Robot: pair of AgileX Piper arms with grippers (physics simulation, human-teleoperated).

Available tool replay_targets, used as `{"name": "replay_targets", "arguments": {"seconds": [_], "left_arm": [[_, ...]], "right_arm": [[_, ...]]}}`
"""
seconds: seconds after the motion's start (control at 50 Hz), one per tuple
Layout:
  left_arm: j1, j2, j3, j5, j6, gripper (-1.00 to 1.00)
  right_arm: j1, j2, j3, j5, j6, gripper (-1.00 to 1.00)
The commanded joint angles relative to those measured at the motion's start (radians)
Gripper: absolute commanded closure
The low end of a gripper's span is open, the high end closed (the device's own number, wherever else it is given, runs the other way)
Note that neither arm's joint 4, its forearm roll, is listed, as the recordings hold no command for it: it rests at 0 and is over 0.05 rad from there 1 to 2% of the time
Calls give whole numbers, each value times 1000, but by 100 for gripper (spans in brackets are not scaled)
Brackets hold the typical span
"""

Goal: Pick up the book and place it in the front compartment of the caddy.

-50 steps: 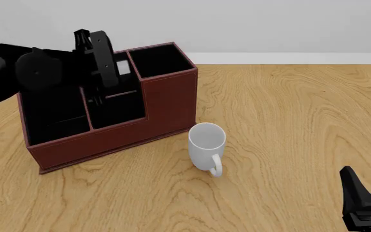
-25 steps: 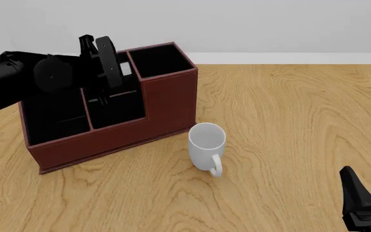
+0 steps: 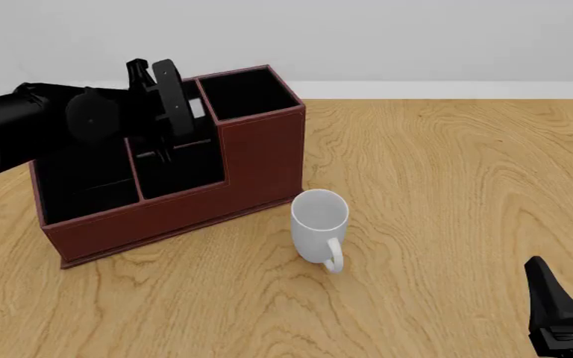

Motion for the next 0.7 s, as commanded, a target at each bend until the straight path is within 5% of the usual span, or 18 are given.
{"name": "replay_targets", "arguments": {"seconds": [0.02, 0.7], "left_arm": [[11, 13, -13, -12, 6, 100], [66, 98, -22, -108, 78, 100]], "right_arm": [[0, 0, 0, 0, 0, -100], [0, 0, 0, 0, 0, -100]]}}
